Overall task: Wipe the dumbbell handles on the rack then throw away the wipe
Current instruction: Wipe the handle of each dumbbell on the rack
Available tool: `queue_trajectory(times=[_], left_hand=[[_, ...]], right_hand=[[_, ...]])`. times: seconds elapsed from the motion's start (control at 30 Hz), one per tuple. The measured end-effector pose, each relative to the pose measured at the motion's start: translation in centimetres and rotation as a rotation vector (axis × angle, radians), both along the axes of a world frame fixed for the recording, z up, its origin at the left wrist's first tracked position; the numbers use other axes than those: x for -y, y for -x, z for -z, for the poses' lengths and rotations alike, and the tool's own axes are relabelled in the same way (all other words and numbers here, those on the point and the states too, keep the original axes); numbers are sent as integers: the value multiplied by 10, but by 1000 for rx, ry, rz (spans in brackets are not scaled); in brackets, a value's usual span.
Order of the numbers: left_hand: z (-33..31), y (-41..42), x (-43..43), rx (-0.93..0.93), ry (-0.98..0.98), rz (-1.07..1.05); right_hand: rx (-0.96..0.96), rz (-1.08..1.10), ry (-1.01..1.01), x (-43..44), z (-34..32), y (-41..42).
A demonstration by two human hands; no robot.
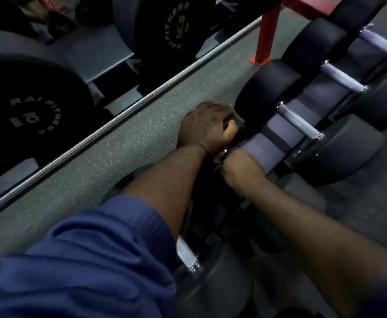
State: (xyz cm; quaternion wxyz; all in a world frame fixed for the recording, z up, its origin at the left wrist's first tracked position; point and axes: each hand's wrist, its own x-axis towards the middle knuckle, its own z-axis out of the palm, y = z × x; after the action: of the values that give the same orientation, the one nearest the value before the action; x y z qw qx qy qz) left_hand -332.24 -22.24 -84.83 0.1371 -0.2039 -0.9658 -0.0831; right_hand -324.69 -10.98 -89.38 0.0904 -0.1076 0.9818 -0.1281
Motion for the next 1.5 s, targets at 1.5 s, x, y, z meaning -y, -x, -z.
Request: queue_trajectory(times=[1.5], left_hand=[[-4,-1,-3,11,-100,-43]], right_hand=[[438,-56,-14,-91,-29,19]])
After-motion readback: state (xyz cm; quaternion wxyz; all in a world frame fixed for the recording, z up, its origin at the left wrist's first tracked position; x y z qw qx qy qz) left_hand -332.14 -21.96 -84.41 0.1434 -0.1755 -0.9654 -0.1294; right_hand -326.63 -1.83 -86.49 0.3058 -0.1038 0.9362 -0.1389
